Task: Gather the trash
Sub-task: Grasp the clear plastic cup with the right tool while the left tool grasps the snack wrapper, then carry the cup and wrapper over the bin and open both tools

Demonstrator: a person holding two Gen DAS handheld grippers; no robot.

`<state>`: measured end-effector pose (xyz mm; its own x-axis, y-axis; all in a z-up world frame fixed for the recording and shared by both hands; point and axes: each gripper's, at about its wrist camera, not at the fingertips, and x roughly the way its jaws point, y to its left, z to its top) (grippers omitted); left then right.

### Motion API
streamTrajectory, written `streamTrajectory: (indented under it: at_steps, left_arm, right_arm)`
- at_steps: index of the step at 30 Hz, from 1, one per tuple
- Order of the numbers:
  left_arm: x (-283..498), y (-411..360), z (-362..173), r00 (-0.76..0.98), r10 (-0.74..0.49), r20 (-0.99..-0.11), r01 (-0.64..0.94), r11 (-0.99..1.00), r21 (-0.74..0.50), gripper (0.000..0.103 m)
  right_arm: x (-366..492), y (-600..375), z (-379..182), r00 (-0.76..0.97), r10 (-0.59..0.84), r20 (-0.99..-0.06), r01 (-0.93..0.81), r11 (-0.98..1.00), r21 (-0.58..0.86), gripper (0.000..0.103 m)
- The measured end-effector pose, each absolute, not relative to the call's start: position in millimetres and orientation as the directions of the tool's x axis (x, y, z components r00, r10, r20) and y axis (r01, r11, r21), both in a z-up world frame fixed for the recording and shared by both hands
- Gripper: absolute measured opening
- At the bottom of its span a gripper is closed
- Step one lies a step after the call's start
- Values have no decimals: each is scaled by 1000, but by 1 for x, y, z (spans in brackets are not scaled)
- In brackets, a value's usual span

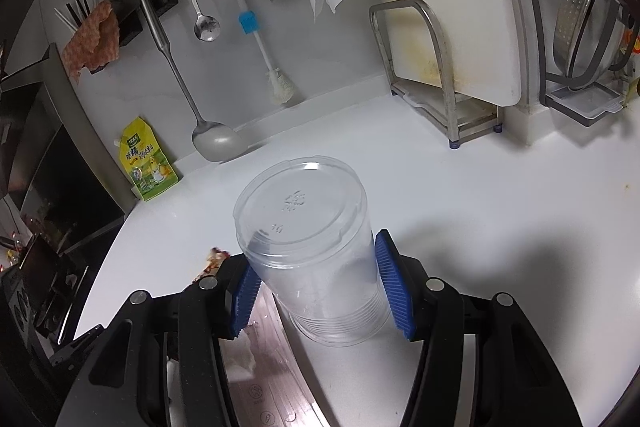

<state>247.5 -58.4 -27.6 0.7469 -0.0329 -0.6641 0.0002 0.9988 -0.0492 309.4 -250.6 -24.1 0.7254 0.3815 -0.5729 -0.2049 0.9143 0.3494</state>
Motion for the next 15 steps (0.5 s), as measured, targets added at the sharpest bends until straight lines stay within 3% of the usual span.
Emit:
streamTrajectory:
  at_steps: [15]
  left_arm:
    - [196, 6, -10, 788, 3, -615, -20, 1000, -21, 28]
  right_arm:
    - [282, -262, -22, 758, 349, -551, -167, 921, 353, 53]
